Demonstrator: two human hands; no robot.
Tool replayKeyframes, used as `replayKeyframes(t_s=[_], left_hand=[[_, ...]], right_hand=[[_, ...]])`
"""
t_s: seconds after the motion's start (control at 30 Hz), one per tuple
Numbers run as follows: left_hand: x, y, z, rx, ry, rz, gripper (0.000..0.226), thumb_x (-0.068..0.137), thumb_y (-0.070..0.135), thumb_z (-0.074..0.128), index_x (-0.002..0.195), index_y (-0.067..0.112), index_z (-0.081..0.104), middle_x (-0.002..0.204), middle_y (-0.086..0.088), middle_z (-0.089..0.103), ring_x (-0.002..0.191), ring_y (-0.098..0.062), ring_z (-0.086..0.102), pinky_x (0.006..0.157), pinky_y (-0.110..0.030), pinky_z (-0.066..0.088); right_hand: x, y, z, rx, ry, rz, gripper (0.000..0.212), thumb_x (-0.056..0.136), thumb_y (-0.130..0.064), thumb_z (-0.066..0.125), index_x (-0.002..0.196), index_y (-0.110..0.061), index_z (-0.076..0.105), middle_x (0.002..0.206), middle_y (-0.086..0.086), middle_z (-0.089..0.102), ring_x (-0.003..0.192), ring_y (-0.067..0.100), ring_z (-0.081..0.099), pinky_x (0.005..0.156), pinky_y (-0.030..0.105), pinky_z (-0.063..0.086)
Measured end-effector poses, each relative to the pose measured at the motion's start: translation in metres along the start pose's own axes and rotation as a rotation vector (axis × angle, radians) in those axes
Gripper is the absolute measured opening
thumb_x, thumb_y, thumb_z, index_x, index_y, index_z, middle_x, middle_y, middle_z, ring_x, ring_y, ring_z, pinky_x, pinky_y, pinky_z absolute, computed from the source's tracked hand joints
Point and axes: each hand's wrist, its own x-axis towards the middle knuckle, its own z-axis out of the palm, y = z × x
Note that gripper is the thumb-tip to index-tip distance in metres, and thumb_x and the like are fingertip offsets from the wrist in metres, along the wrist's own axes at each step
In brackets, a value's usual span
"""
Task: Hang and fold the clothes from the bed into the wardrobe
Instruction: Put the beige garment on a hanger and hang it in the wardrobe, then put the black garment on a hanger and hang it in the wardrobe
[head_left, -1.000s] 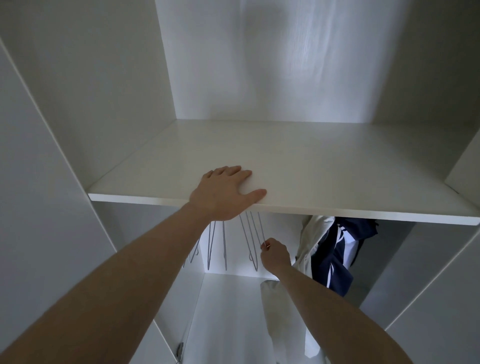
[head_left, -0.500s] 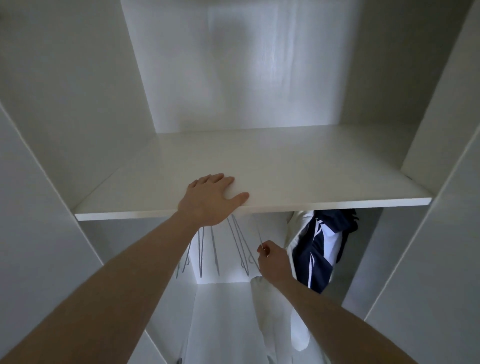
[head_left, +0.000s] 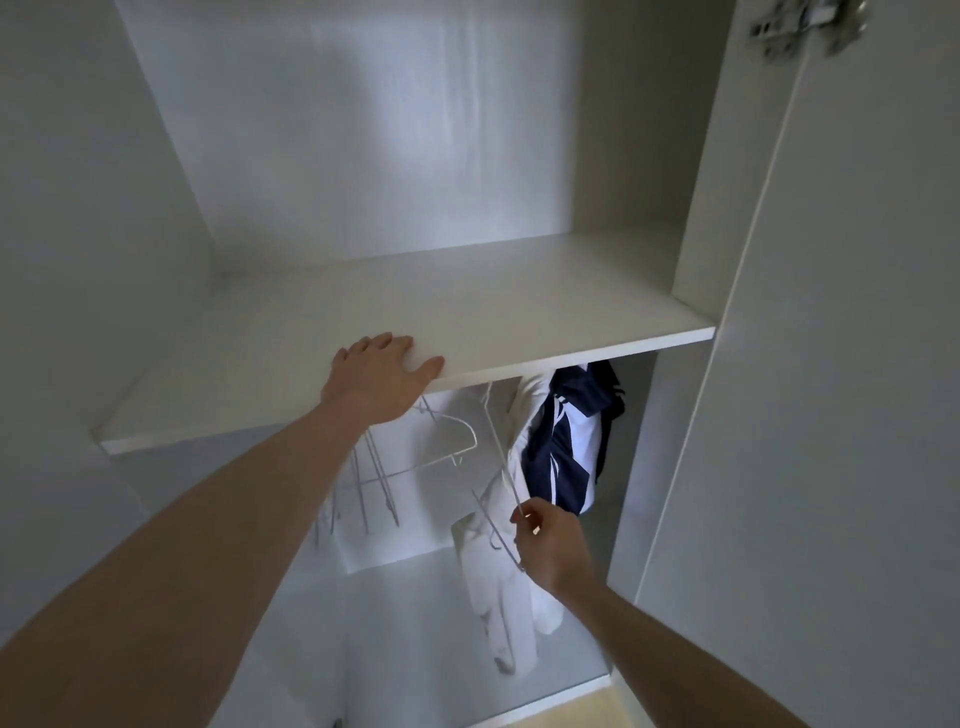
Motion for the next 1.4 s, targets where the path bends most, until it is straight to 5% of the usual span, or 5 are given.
replayKeyframes(t_s=[0.53,0.83,1.0,1.27,1.4], left_hand=[[-0.020,-0.013,-0.006,0.002,-0.003,0.159,0.081,0.084,0.070,0.005,0.131,0.027,0.054,0.137,-0.007,0.056,0.126,-0.035,0.050,0.108,-0.050,0.038],[-0.115,0.021,0.041,-0.478,0.352,0.429,0.040,0.084,0.016,0.066,0.124,0.016,0.066,0.137,-0.006,0.061,0.130,-0.032,0.053,0.116,-0.048,0.034],[-0.203,0.061,0.078,-0.682,0.009,0.528,0.052,0.089,0.008,0.069,0.138,0.022,0.058,0.145,0.004,0.053,0.134,-0.019,0.045,0.111,-0.026,0.032],[-0.344,0.161,0.109,-0.635,-0.287,0.831,0.067,0.091,0.023,0.074,0.151,0.026,0.043,0.154,0.005,0.044,0.141,-0.017,0.040,0.115,-0.039,0.038],[-0.448,0.223,0.109,-0.729,-0.428,0.871,0.023,0.092,0.030,0.073,0.108,0.045,0.066,0.119,0.005,0.067,0.117,-0.020,0.060,0.100,-0.037,0.047]], right_hand=[[-0.123,-0.030,-0.017,0.027,0.152,0.148,0.020,0.101,-0.019,0.057,0.090,-0.019,0.074,0.069,0.001,0.072,0.048,0.005,0.061,0.047,0.018,0.050],[-0.238,-0.021,-0.088,-0.040,0.210,0.189,0.022,0.104,-0.018,0.056,0.095,-0.023,0.076,0.078,-0.003,0.074,0.039,-0.001,0.048,0.042,0.012,0.034],[-0.333,-0.003,-0.139,-0.083,0.232,0.258,0.027,0.103,-0.023,0.054,0.088,-0.033,0.074,0.077,-0.011,0.075,0.044,0.003,0.044,0.048,0.018,0.034],[-0.551,0.034,-0.209,-0.079,0.394,0.419,0.024,0.101,-0.026,0.059,0.085,-0.033,0.076,0.076,-0.008,0.071,0.054,0.007,0.042,0.057,0.028,0.037],[-0.681,0.056,-0.233,-0.115,0.532,0.496,0.022,0.099,-0.027,0.061,0.085,-0.038,0.074,0.073,-0.012,0.069,0.058,0.005,0.042,0.061,0.031,0.039]])
